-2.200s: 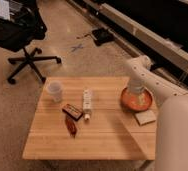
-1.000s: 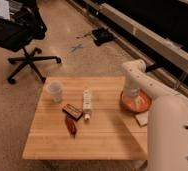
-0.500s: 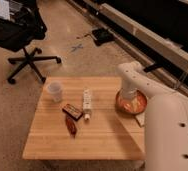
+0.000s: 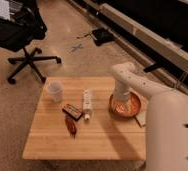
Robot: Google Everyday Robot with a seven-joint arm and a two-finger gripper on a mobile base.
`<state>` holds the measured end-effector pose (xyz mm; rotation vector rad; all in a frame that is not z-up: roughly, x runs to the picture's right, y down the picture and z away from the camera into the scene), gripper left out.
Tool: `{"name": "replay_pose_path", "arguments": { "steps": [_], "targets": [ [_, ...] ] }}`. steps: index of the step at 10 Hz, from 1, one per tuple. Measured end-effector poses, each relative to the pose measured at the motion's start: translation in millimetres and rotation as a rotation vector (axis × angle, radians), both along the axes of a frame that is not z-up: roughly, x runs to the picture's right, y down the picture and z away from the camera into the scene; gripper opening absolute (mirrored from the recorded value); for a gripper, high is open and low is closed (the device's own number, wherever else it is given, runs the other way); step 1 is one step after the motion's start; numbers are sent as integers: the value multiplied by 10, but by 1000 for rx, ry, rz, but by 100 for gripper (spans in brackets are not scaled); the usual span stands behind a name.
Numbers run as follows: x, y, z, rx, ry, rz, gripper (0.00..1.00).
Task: Push the ceramic bowl across the table
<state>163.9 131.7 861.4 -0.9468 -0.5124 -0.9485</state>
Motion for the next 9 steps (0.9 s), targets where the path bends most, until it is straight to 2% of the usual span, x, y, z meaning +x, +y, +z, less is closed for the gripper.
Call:
{"name": "replay_pose_path", "arguments": {
  "steps": [9],
  "targets": [
    [-290, 202, -177, -107, -174, -84, 65]
  ]
}}
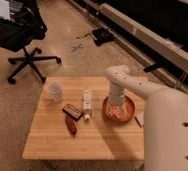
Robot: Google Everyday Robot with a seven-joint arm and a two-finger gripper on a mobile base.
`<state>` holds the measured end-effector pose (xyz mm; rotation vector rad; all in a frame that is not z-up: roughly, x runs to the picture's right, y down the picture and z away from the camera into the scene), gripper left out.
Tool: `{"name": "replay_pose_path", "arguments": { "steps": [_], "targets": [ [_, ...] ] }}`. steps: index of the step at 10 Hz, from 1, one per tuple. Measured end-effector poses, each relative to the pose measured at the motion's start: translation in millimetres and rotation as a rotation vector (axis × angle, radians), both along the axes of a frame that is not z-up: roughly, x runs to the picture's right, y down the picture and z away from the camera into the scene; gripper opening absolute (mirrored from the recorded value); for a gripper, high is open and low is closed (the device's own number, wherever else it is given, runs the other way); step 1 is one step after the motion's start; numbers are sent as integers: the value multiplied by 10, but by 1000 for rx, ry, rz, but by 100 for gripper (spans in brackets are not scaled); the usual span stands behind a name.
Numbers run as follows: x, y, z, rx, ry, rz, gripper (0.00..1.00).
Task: Push the ceramic bowl across the table
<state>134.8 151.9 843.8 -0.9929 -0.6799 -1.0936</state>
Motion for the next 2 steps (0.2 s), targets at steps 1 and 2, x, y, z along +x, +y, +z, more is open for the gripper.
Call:
{"name": "replay_pose_path", "arguments": {
  "steps": [1, 2],
  "targets": [
    [-24, 6, -14, -18, -20, -12, 65],
    [-30, -12, -23, -15, -28, -10, 65]
  ]
}}
